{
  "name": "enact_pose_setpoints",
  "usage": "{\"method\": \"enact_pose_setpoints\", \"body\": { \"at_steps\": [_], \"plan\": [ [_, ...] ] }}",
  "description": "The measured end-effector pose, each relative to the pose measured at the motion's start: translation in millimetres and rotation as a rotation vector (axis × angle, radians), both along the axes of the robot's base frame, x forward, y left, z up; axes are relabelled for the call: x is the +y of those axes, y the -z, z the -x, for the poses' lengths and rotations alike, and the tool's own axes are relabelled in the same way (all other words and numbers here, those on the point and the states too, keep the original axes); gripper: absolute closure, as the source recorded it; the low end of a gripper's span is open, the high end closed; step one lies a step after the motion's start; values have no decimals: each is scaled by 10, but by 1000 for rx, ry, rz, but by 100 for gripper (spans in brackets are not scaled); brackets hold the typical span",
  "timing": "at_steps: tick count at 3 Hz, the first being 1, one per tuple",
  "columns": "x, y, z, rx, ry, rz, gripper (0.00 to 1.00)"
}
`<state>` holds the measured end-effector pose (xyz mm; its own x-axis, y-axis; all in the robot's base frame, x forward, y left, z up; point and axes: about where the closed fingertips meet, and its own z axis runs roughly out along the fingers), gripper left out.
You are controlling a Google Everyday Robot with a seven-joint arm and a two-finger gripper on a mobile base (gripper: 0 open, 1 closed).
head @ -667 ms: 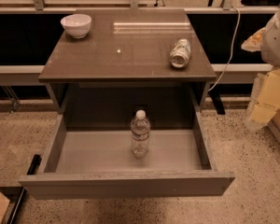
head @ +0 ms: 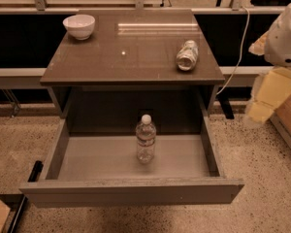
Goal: Pick water bottle from top drawer and place on counter
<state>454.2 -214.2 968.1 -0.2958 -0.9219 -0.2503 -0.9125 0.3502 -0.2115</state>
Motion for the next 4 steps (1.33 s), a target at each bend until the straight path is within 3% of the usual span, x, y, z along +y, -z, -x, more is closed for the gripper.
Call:
{"method": "enact_pose_setpoints", "body": {
  "at_steps": [1, 2, 3, 4],
  "plan": [
    [99, 229, -353, 37, 177, -123, 0],
    [250, 361, -531, 64, 260, -224, 0],
    [258, 361, -534, 65, 268, -228, 0],
    [434, 573, -432, 90, 190, -240, 0]
  ]
}}
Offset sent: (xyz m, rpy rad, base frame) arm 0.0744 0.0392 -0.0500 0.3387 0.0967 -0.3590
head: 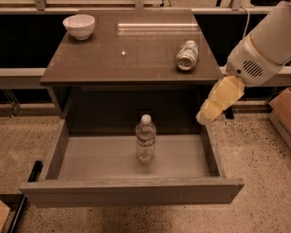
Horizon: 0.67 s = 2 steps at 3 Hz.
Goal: Pick water bottle from top drawer and place on counter
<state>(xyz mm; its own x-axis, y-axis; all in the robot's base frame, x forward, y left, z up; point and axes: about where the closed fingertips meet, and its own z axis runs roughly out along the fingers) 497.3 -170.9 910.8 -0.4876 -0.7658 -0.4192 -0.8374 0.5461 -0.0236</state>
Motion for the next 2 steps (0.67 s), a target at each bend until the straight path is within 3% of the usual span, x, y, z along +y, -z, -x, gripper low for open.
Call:
{"method": "enact_pose_setpoints", "body": {
  "at_steps": [1, 2],
  "plan": [
    [305, 258, 164, 2, -148, -57, 0],
    [657, 691, 252, 5, -243, -180, 0]
  ]
}}
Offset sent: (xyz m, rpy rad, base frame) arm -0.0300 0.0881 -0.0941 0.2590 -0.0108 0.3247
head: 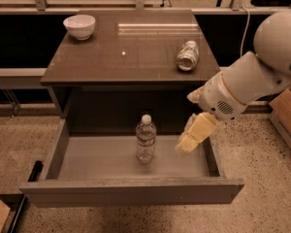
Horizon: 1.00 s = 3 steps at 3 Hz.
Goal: Pick water bottle from top drawer and place on counter
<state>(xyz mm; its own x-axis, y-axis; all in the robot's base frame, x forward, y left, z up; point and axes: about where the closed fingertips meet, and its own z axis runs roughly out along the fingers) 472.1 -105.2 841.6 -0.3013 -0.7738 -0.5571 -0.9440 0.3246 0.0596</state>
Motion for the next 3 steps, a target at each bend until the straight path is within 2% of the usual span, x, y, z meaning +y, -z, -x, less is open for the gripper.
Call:
{"method": "enact_pose_setpoints", "body": {
  "at_steps": [1, 2, 3],
  "plan": [
    [182, 247, -55, -7, 2, -92, 0],
    [400, 457, -217, -9, 12, -178, 0],
    [656, 744, -548, 6, 43, -264, 0]
  ]
}}
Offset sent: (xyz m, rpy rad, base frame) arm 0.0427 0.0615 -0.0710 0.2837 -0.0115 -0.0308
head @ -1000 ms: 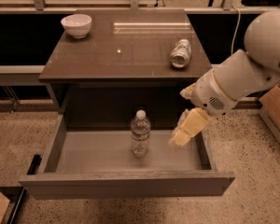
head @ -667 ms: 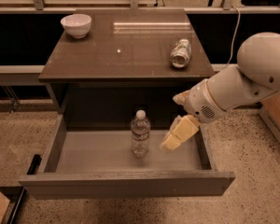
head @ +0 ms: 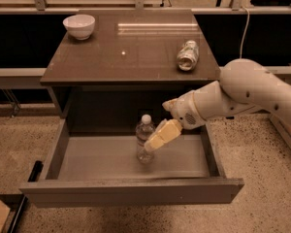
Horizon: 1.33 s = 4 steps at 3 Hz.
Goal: Pick water bottle from top drawer and place on counter
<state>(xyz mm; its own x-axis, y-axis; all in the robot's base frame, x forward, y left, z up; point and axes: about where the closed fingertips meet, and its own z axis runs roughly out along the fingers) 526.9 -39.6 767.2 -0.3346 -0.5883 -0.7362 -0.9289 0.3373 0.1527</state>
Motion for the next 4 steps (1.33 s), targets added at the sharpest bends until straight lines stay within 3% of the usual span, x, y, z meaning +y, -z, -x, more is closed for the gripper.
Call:
{"method": "enact_pose_setpoints", "body": {
  "at_steps": [2, 4],
  "plan": [
    [371, 415, -313, 75, 8, -98, 0],
    [475, 561, -300, 148, 1, -140, 43]
  ]
}}
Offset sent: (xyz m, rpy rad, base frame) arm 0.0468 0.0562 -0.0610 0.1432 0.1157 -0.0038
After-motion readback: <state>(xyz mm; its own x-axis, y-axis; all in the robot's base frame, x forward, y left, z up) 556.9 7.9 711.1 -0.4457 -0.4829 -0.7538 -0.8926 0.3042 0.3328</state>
